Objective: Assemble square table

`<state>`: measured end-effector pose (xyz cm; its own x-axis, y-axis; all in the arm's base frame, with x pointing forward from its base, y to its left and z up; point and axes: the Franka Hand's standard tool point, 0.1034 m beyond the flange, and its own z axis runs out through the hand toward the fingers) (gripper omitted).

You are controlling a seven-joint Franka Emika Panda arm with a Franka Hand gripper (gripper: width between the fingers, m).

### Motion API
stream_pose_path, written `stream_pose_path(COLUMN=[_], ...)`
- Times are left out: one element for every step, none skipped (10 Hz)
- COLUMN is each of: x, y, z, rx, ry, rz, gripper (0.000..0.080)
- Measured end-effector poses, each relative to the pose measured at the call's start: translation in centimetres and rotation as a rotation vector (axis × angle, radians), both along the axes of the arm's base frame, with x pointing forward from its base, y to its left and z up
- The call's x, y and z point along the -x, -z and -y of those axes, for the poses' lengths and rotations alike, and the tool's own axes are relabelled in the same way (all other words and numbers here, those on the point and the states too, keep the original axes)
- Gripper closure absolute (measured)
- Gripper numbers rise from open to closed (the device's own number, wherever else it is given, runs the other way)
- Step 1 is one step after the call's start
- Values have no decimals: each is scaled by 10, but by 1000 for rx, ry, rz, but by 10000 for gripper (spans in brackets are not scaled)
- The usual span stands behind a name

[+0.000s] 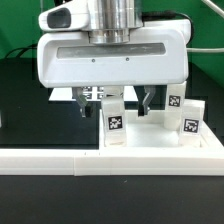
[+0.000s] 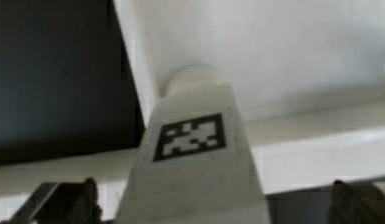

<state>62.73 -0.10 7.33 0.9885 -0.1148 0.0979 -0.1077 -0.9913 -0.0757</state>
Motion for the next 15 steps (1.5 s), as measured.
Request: stream_pose_path(x=[1,1,1,1,1,1,1,1,1,1,1,3,4,5,6], y=[1,2,2,2,2,2,2,2,2,2,3,2,1,1,4], z=[3,3,3,4,4,3,3,3,4,4,4,3,1,-1,-2], rx=[4,4,2,1,-4,-16,-22,-31,-37,-45,-50,-70,-85,-122,-190], ry=[12,22,41,55,95,196,253,334,386,457,505,722,904,1096,1348], rz=[10,8,7,6,3,-3,-7,-12,-15,-20,-23,-51,-83,-110,-148], gripper=[150,150,150,273,413,510,510,509,509,509,509,509,509,509,509])
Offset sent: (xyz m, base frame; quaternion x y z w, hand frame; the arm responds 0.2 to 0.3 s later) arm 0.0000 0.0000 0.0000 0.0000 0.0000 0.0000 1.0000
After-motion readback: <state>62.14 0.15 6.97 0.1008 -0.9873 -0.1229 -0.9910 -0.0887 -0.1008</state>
